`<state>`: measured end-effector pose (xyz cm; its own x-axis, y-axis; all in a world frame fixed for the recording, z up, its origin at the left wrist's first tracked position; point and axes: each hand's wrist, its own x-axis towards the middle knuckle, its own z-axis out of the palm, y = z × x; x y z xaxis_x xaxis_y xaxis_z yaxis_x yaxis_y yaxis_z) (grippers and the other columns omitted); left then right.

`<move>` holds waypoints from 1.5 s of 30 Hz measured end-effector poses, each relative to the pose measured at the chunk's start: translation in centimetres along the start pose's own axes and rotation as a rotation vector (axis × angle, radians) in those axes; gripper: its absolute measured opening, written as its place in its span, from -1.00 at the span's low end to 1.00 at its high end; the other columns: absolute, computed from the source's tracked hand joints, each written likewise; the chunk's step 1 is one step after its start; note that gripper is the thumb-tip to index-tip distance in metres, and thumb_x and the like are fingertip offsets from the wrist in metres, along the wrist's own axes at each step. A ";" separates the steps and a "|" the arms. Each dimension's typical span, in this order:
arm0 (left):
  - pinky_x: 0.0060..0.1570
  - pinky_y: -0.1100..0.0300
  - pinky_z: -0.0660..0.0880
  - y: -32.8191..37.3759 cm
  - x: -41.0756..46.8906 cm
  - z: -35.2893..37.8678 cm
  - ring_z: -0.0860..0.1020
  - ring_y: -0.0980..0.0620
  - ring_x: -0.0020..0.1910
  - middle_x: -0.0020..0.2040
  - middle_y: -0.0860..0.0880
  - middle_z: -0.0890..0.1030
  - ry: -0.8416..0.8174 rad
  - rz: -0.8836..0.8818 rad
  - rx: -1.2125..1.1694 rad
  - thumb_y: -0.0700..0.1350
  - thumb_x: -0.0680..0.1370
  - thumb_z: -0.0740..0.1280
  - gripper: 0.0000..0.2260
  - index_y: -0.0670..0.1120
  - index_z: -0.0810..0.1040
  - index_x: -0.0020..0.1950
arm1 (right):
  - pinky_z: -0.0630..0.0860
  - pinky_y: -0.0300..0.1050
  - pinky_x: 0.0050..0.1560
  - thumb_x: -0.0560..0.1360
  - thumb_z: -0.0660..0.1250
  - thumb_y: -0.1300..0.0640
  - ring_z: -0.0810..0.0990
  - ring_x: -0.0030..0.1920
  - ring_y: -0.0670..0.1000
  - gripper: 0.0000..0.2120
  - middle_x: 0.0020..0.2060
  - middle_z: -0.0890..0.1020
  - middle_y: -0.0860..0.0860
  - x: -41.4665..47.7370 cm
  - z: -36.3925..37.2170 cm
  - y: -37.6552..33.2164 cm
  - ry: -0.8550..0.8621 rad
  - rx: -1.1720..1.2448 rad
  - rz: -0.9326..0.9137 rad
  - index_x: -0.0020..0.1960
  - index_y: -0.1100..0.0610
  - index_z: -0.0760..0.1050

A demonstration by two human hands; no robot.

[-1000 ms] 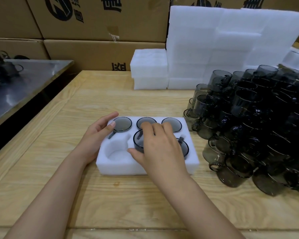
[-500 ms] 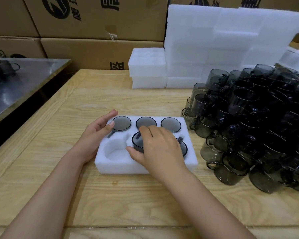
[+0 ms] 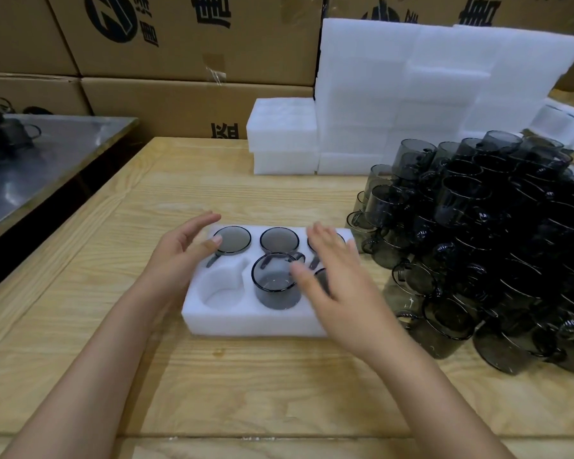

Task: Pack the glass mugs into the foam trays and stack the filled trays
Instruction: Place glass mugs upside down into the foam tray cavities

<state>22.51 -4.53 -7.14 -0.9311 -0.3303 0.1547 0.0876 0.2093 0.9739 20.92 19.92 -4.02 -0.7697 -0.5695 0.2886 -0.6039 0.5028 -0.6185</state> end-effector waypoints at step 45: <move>0.45 -0.12 -0.07 3.0 -1.2 9.8 0.21 0.04 0.47 0.45 0.02 0.32 0.064 0.167 1.299 0.00 0.62 0.07 -0.57 0.02 0.18 0.49 | -0.22 0.28 0.41 0.64 -0.06 0.04 -0.03 0.51 0.16 -0.54 0.52 0.06 0.13 4.5 2.8 0.7 -0.118 -0.693 0.177 0.50 0.14 0.03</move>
<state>20.44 5.50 -6.01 -0.9209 -0.2493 0.2996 -0.2368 0.9684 0.0781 17.62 15.92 -5.23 -0.8644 -0.4879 0.1219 -0.4947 0.8685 -0.0318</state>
